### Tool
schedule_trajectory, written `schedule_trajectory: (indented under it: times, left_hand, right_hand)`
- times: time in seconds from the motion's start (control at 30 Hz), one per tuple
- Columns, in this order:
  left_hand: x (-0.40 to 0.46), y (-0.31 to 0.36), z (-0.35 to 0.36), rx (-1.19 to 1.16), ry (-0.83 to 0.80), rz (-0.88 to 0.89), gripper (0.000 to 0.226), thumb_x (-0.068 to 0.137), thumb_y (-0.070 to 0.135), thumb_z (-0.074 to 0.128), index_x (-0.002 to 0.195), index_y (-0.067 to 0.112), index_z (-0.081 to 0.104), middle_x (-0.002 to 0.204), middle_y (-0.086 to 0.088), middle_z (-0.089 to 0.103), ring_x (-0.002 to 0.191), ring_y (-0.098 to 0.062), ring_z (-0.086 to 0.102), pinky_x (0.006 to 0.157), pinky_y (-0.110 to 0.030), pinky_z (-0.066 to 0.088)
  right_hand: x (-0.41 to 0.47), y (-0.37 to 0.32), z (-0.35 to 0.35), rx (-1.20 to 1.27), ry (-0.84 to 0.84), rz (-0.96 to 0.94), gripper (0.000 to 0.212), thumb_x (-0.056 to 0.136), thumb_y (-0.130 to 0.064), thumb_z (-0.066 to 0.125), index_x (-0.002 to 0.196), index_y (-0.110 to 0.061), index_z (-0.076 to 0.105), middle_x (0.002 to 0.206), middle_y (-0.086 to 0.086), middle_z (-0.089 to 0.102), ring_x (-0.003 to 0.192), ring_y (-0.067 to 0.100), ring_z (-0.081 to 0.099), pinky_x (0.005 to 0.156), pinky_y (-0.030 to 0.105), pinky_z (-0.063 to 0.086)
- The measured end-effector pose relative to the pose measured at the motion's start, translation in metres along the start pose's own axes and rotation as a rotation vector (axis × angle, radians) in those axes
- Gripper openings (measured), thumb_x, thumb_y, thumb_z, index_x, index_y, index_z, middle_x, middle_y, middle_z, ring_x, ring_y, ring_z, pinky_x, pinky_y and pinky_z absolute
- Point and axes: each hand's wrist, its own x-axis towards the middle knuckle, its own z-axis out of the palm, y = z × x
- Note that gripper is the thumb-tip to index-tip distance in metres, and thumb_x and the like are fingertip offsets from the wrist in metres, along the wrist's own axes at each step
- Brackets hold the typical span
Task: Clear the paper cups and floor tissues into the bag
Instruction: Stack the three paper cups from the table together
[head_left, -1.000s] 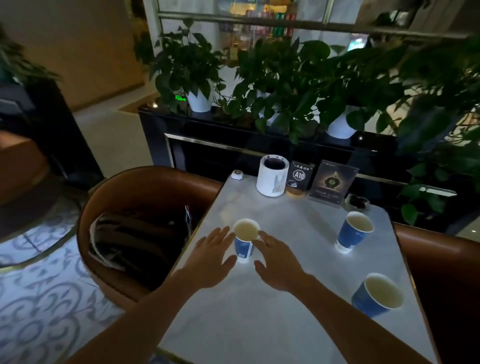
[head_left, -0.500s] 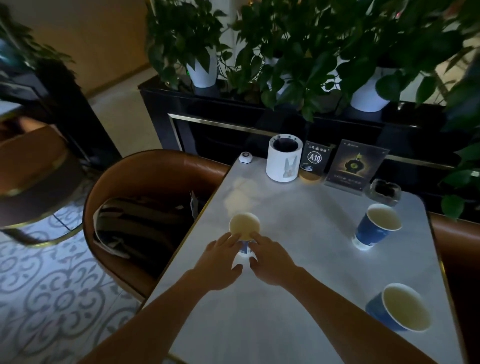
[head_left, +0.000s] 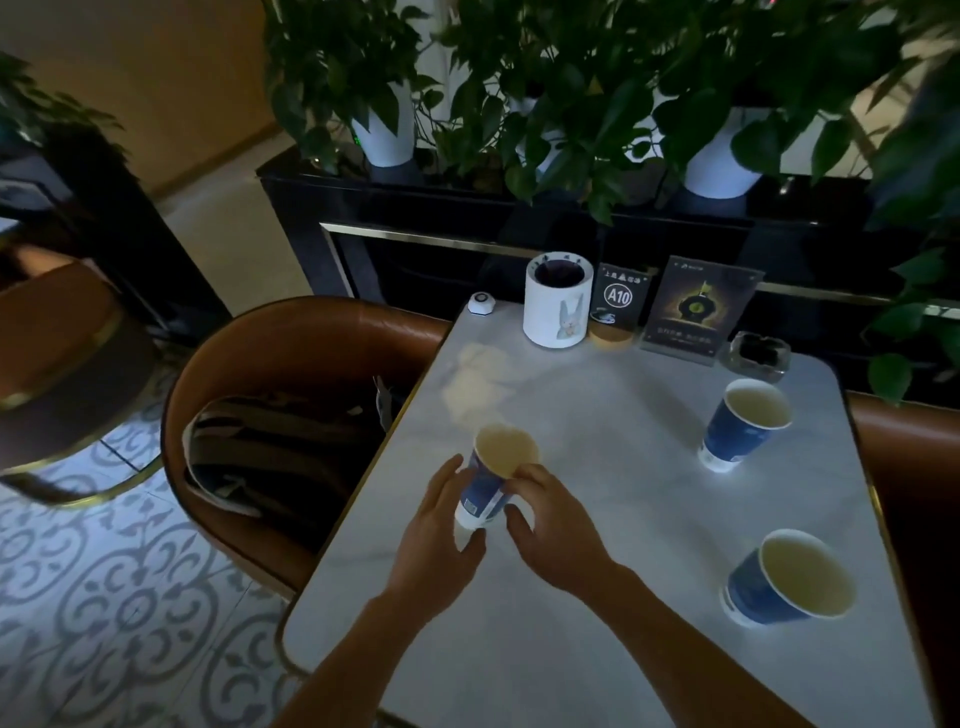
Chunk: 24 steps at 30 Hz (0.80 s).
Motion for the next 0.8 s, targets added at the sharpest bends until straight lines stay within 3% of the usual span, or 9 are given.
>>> schedule_trajectory:
  times: [0.1, 0.3, 0.4, 0.57, 0.8]
  left_hand:
    - [-0.012, 0.01, 0.005, -0.028, 0.018, -0.044, 0.073, 0.084, 0.021, 0.073, 0.146, 0.02, 0.035, 0.155, 0.0, 0.036, 0.138, -0.017, 0.041, 0.106, -0.02, 0.032]
    - [-0.033, 0.008, 0.019, -0.112, -0.027, -0.1, 0.095, 0.067, 0.034, 0.086, 0.146, 0.021, 0.035, 0.148, 0.004, 0.043, 0.132, -0.013, 0.045, 0.104, -0.029, 0.043]
    - [-0.04, 0.011, 0.024, -0.127, -0.068, -0.093, 0.094, 0.062, 0.044, 0.087, 0.142, 0.027, 0.039, 0.14, 0.012, 0.047, 0.121, -0.004, 0.047, 0.097, -0.024, 0.044]
    - [-0.047, 0.024, 0.034, -0.09, -0.162, -0.065, 0.091, 0.058, 0.055, 0.085, 0.135, 0.03, 0.044, 0.126, 0.015, 0.057, 0.106, -0.003, 0.057, 0.089, -0.025, 0.052]
    - [-0.042, 0.042, 0.05, -0.102, -0.242, -0.045, 0.103, 0.05, 0.064, 0.083, 0.138, 0.035, 0.039, 0.122, 0.016, 0.061, 0.1, -0.005, 0.061, 0.081, -0.022, 0.053]
  right_hand:
    - [-0.023, 0.0, -0.009, 0.128, 0.146, 0.038, 0.018, 0.087, -0.02, 0.056, 0.103, -0.018, 0.065, 0.107, -0.005, 0.064, 0.094, 0.007, 0.06, 0.083, 0.015, 0.049]
    - [-0.068, 0.007, -0.031, 0.309, 0.281, 0.194, 0.017, 0.089, -0.005, 0.06, 0.099, -0.016, 0.069, 0.104, -0.009, 0.065, 0.095, 0.007, 0.063, 0.078, 0.016, 0.052]
    - [-0.086, 0.011, -0.041, 0.422, 0.284, 0.299, 0.019, 0.092, -0.006, 0.056, 0.099, -0.019, 0.069, 0.105, -0.008, 0.067, 0.1, 0.009, 0.062, 0.078, 0.015, 0.052]
    - [-0.104, 0.015, -0.058, 0.536, 0.296, 0.359, 0.029, 0.093, -0.005, 0.054, 0.09, -0.03, 0.068, 0.1, -0.011, 0.068, 0.099, 0.013, 0.064, 0.078, 0.019, 0.055]
    - [-0.118, 0.014, -0.068, 0.621, 0.245, 0.373, 0.023, 0.092, 0.0, 0.053, 0.089, -0.014, 0.071, 0.092, -0.008, 0.07, 0.095, 0.015, 0.064, 0.08, 0.027, 0.055]
